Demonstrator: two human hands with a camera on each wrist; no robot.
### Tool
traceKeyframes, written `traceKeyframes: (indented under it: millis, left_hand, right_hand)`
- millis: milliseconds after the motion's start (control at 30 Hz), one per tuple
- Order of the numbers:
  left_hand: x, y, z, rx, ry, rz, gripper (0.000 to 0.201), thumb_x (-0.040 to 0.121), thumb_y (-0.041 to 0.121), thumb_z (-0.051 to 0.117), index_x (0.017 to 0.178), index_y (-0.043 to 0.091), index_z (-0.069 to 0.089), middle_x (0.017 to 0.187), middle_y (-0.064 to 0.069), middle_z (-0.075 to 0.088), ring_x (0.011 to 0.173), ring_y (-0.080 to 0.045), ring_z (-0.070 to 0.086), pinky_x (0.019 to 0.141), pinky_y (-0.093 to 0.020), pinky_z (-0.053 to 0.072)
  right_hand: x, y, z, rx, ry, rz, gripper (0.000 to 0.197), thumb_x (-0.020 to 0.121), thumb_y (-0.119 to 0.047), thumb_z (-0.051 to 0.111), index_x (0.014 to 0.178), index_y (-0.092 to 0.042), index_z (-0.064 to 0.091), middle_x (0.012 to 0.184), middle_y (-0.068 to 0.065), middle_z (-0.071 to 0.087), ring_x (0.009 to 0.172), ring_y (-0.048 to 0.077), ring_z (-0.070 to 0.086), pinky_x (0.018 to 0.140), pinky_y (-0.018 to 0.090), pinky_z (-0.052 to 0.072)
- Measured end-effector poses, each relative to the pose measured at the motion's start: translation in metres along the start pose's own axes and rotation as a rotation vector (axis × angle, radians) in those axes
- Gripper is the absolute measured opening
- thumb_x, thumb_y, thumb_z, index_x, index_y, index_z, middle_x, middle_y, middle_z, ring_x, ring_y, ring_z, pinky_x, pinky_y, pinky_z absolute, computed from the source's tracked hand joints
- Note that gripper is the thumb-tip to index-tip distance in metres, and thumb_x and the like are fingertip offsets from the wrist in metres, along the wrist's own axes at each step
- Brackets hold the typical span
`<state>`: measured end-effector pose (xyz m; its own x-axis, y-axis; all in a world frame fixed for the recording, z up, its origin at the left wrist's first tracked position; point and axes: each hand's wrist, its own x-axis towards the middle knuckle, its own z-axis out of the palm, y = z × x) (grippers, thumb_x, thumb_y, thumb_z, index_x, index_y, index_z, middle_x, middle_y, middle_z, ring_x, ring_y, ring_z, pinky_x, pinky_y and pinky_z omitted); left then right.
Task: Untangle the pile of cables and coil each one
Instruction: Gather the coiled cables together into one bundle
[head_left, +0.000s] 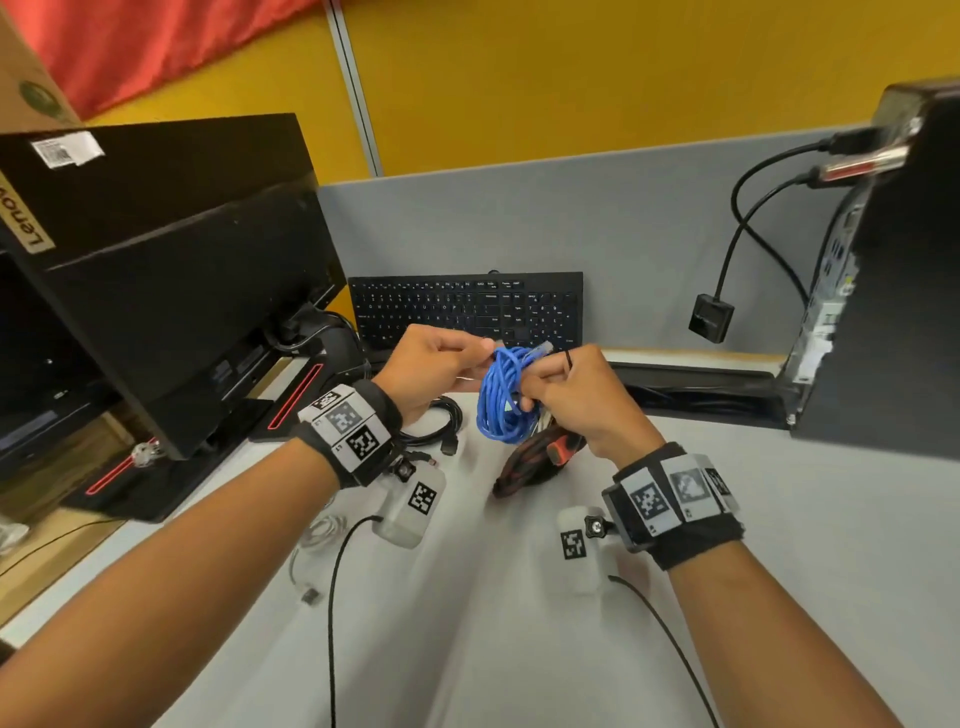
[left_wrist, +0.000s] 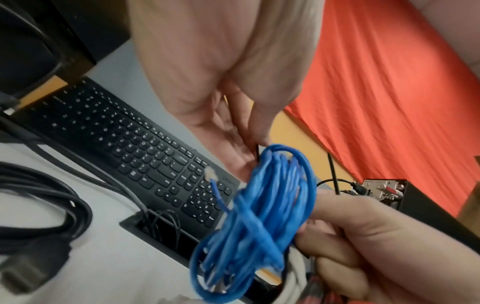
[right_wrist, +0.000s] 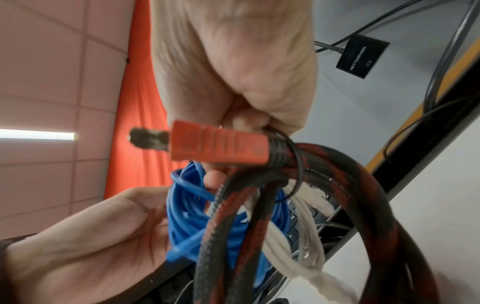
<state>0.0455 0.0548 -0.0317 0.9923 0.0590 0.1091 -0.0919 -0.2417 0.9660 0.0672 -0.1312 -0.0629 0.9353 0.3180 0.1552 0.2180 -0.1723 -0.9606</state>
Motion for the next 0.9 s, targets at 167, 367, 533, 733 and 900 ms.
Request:
traceKeyframes:
  millis: [167, 367, 533, 733, 900]
  left_hand:
    - [0.011, 0.006, 0.009, 0.165, 0.212, 0.087, 0.017, 0.096, 0.011, 0.065, 0.085, 0.001, 0.075, 0.074, -0.016, 0.072, 0.062, -0.02, 0.069, 0.068, -0.036, 0.059]
    - [0.006, 0.019, 0.014, 0.417, 0.205, 0.336, 0.017, 0.097, 0.011, 0.064, 0.093, -0.001, 0.075, 0.075, -0.018, 0.073, 0.069, -0.029, 0.073, 0.075, -0.04, 0.062]
    - [-0.002, 0.029, 0.019, 0.52, 0.036, 0.491, 0.015, 0.097, 0.008, 0.063, 0.099, -0.001, 0.076, 0.075, -0.012, 0.075, 0.069, -0.019, 0.074, 0.071, -0.023, 0.06]
    - [-0.003, 0.031, 0.008, 0.307, -0.082, 0.291, 0.022, 0.095, 0.013, 0.065, 0.107, -0.004, 0.072, 0.085, -0.02, 0.075, 0.077, -0.03, 0.075, 0.072, -0.033, 0.063]
    - [0.014, 0.001, -0.024, 0.993, -0.204, -0.077, 0.017, 0.094, 0.018, 0.067, 0.107, 0.007, 0.073, 0.105, -0.009, 0.074, 0.079, -0.019, 0.075, 0.074, -0.033, 0.063]
  right_hand:
    - [0.001, -0.001, 0.001, -0.116, 0.137, -0.01, 0.018, 0.09, -0.004, 0.064, 0.08, -0.011, 0.077, 0.081, 0.011, 0.075, 0.075, 0.026, 0.068, 0.078, 0.042, 0.059]
    - [0.0, -0.008, -0.004, -0.039, 0.207, -0.2, 0.009, 0.096, -0.021, 0.066, 0.096, -0.023, 0.074, 0.06, 0.003, 0.053, 0.063, 0.028, 0.055, 0.069, 0.051, 0.056]
    - [-0.002, -0.007, -0.005, 0.0, 0.103, -0.163, 0.014, 0.095, -0.02, 0.07, 0.087, -0.027, 0.08, 0.082, 0.012, 0.076, 0.082, 0.03, 0.072, 0.081, 0.046, 0.058]
    - [0.002, -0.001, -0.009, 0.024, 0.037, -0.133, 0.008, 0.093, -0.02, 0.074, 0.088, -0.021, 0.08, 0.085, -0.006, 0.078, 0.083, 0.008, 0.073, 0.071, 0.019, 0.054]
    - [0.0, -0.004, -0.007, 0.002, -0.011, -0.174, 0.018, 0.098, -0.014, 0.064, 0.086, -0.01, 0.076, 0.081, 0.003, 0.078, 0.08, 0.019, 0.075, 0.064, 0.016, 0.054]
